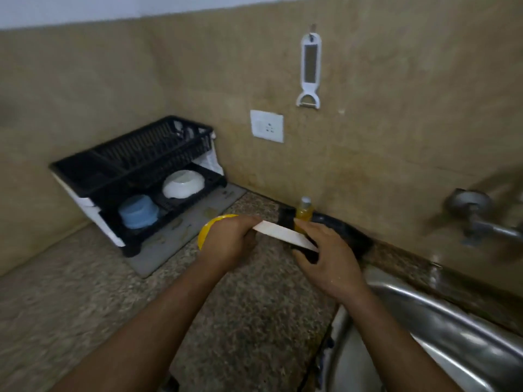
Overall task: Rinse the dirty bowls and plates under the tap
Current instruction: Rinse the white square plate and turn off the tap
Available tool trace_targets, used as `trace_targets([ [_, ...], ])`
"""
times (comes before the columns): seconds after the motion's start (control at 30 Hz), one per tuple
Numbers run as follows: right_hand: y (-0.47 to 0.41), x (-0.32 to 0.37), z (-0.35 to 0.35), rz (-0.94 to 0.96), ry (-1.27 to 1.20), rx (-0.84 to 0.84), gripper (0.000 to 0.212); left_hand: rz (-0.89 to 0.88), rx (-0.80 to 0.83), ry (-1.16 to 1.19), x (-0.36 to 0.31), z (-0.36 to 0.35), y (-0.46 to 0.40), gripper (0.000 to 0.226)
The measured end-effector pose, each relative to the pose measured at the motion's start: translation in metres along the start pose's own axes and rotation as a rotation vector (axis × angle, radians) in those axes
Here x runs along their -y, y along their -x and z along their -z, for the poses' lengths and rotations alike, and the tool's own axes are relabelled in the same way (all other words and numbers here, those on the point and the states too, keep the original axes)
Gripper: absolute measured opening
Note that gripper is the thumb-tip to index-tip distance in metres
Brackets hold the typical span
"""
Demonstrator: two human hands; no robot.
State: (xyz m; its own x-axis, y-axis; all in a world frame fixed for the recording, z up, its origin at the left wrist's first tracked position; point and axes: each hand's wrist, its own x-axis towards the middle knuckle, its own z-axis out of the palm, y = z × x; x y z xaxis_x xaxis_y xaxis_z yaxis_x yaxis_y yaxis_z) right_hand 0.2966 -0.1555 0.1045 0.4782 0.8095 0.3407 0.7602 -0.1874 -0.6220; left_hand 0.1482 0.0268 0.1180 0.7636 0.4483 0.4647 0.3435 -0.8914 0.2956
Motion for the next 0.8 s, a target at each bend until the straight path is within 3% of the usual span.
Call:
trace_targets([
  [0.1,-0.059,0.042,-0.037,0.171,0.245,-0.088,0.045,0.005,-0.043,-0.088,0.047,0.034,-0.015,0.034],
  [0.3,-0.178,0.104,-0.104,0.273,0.285,-0.149,0.038,0.042,-0.089,-0.166,0.167,0.100,-0.057,0.032],
  [0.47,-0.296,0.123,-0.160,0.323,0.244,-0.200,0.028,0.168,0.024,-0.245,0.307,0.143,-0.097,0.055],
  [0.57,-0.365,0.137,-0.197,0.393,0.124,-0.173,0.032,0.359,0.055,-0.322,0.370,0.151,-0.116,0.072],
  [0.67,-0.420,0.146,-0.223,0.501,0.163,-0.234,0.032,0.541,0.235,-0.332,0.401,0.145,-0.128,0.092],
  [0.8,-0.503,0.145,-0.265,0.593,0.247,-0.118,0.034,0.677,0.365,-0.284,0.436,0.135,-0.129,0.103],
])
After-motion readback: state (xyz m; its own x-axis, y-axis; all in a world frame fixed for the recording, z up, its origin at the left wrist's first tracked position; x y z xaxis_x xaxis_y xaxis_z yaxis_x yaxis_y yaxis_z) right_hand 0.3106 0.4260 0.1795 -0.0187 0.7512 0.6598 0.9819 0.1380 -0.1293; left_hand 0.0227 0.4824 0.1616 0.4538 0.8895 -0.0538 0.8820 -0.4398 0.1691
